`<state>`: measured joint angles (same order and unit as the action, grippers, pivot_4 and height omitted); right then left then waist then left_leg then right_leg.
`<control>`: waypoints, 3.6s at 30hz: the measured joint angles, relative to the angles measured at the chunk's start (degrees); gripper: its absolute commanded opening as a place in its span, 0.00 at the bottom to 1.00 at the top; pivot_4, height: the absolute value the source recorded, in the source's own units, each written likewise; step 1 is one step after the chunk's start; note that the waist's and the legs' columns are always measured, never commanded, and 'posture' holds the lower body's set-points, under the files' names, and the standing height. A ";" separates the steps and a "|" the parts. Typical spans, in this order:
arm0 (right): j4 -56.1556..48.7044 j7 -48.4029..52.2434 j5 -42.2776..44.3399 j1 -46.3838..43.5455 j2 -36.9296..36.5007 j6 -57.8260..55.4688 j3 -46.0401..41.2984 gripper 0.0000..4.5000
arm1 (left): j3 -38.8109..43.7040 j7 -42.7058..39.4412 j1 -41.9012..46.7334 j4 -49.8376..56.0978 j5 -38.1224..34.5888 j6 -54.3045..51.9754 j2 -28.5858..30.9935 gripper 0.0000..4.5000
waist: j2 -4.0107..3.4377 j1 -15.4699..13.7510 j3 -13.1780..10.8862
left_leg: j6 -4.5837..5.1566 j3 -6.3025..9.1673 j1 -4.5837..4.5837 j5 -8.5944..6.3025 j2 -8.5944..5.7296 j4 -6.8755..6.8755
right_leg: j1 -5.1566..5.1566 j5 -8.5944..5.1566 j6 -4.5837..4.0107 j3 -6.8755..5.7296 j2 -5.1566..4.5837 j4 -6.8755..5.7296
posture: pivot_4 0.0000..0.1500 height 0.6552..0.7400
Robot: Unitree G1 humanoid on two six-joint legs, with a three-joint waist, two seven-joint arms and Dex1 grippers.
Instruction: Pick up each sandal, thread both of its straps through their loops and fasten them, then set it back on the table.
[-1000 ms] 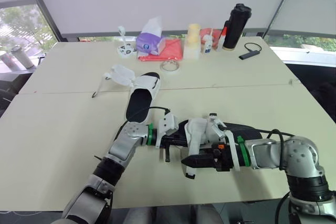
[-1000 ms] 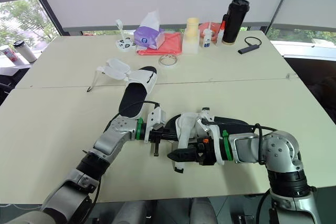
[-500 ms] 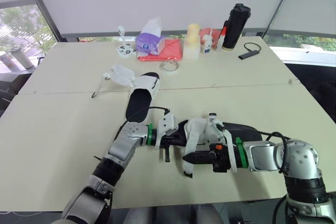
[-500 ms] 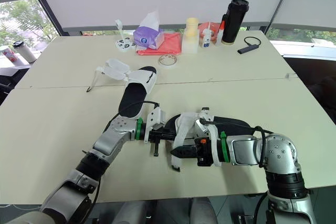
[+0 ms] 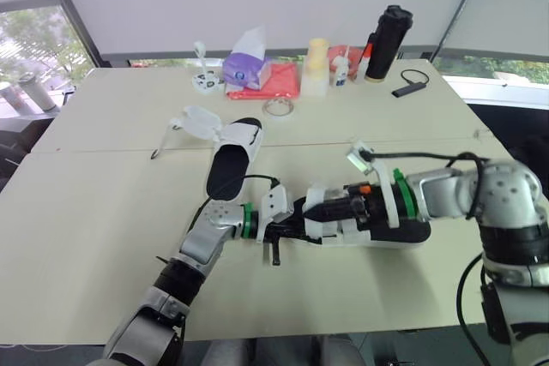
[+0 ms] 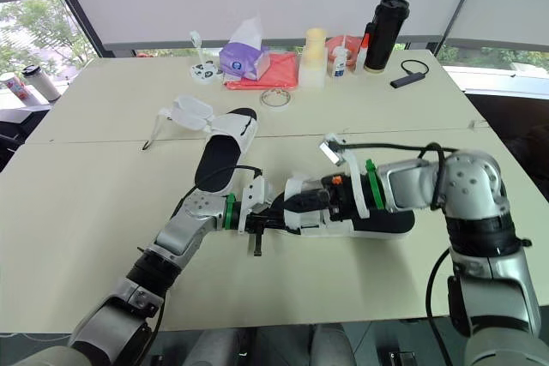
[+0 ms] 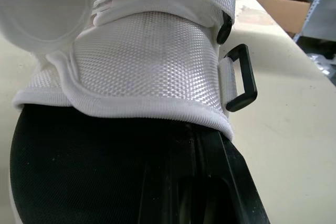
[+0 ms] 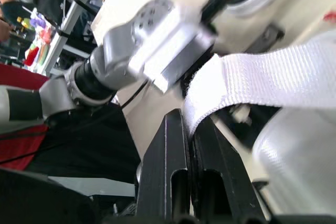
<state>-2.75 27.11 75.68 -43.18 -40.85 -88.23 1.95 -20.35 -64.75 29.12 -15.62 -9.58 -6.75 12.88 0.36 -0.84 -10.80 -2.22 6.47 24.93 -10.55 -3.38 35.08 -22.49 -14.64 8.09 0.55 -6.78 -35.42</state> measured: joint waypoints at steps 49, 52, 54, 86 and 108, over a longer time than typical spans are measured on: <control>-0.17 34.95 -39.18 -0.95 -5.93 20.88 15.59 0.01 | 0.05 1.19 -0.16 0.45 0.12 0.08 0.13 0.00 | 0.00 0.08 0.00 | -0.02 0.00 0.14 0.00 -0.12 0.05 | -0.18 0.13 0.25 -0.01 0.00 -0.08 | 1.00 1.00; -3.80 35.66 -39.30 0.50 -7.54 20.99 15.63 0.01 | -0.03 1.18 -0.15 0.54 0.12 0.12 0.06 0.00 | 0.00 0.01 0.00 | -0.02 0.01 0.14 0.00 -0.12 0.05 | -0.18 0.13 0.25 -0.01 0.00 -0.07 | 1.00 1.00; -6.74 36.36 -39.11 1.39 -8.82 20.87 15.62 0.01 | -0.06 1.18 -0.15 0.62 0.12 0.19 0.06 0.00 | 0.00 0.03 0.00 | -0.02 0.02 0.14 -0.01 -0.12 0.05 | -0.17 0.13 0.25 -0.01 0.00 -0.07 | 1.00 1.00; -22.93 38.83 -44.70 6.05 -21.60 28.15 15.83 0.99 | -0.17 2.27 -0.02 0.09 0.23 0.98 -0.08 0.00 | 0.01 -0.04 0.01 | -0.03 0.01 0.14 -0.01 -0.09 0.11 | -0.11 0.10 0.10 -0.01 -0.03 0.01 | 1.00 1.00; -29.53 22.03 -23.28 31.92 -10.77 5.96 -7.75 0.99 | -0.32 1.69 0.10 -0.12 0.23 0.80 -0.25 0.00 | -0.10 -0.74 0.14 | 0.00 -0.09 0.32 0.00 -0.06 0.15 | -0.29 0.12 0.09 0.03 -0.02 -0.02 | 1.00 1.00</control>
<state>-32.28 49.14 52.40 -11.26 -51.62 -82.26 -5.80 -20.67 -63.06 29.22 -15.74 -9.35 -5.94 12.63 0.27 -1.58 -10.66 -2.22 6.38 25.25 -10.55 -3.44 35.23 -22.78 -14.52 8.17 0.58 -6.80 -35.44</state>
